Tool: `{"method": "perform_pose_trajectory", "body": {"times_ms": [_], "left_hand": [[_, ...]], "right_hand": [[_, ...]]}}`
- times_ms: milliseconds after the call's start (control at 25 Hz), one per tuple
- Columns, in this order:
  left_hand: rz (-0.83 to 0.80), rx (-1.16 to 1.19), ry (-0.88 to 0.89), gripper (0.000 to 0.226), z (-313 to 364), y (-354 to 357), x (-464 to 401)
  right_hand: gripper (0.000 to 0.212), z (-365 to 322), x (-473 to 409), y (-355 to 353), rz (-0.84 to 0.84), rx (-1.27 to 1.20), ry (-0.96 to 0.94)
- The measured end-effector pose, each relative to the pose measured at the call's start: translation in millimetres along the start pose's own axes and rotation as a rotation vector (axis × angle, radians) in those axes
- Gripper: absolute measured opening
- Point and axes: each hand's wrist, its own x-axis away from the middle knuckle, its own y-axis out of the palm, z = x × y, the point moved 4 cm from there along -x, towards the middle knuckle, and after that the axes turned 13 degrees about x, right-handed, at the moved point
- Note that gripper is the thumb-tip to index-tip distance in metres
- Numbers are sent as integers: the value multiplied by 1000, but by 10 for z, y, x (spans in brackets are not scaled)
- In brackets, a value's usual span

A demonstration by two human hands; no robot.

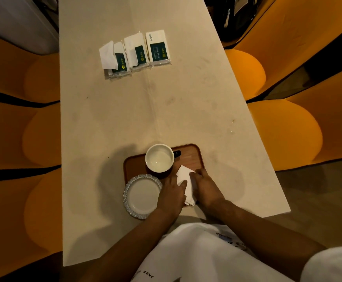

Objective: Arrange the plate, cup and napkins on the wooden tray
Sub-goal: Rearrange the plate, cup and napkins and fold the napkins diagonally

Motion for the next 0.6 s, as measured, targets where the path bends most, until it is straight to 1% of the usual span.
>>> {"method": "perform_pose_trajectory", "body": {"times_ms": [80,200,320,440,600], "left_hand": [[7,-13,3,55,15,8,-11],[22,-8,-12,57,29,32,-1],[38,-48,-7,66,28,67,31],[34,-118,-5,70,19,98,20],[25,-157,-19,69,26,92,-33]], "right_hand": [[26,-13,8,-39,-18,29,-14],[58,-30,18,-7,-96,139,-94],[78,44,68,11,-174,217,-112],[86,90,71,43,-195,273,-146],[86,58,37,3,-193,263,-150]]}}
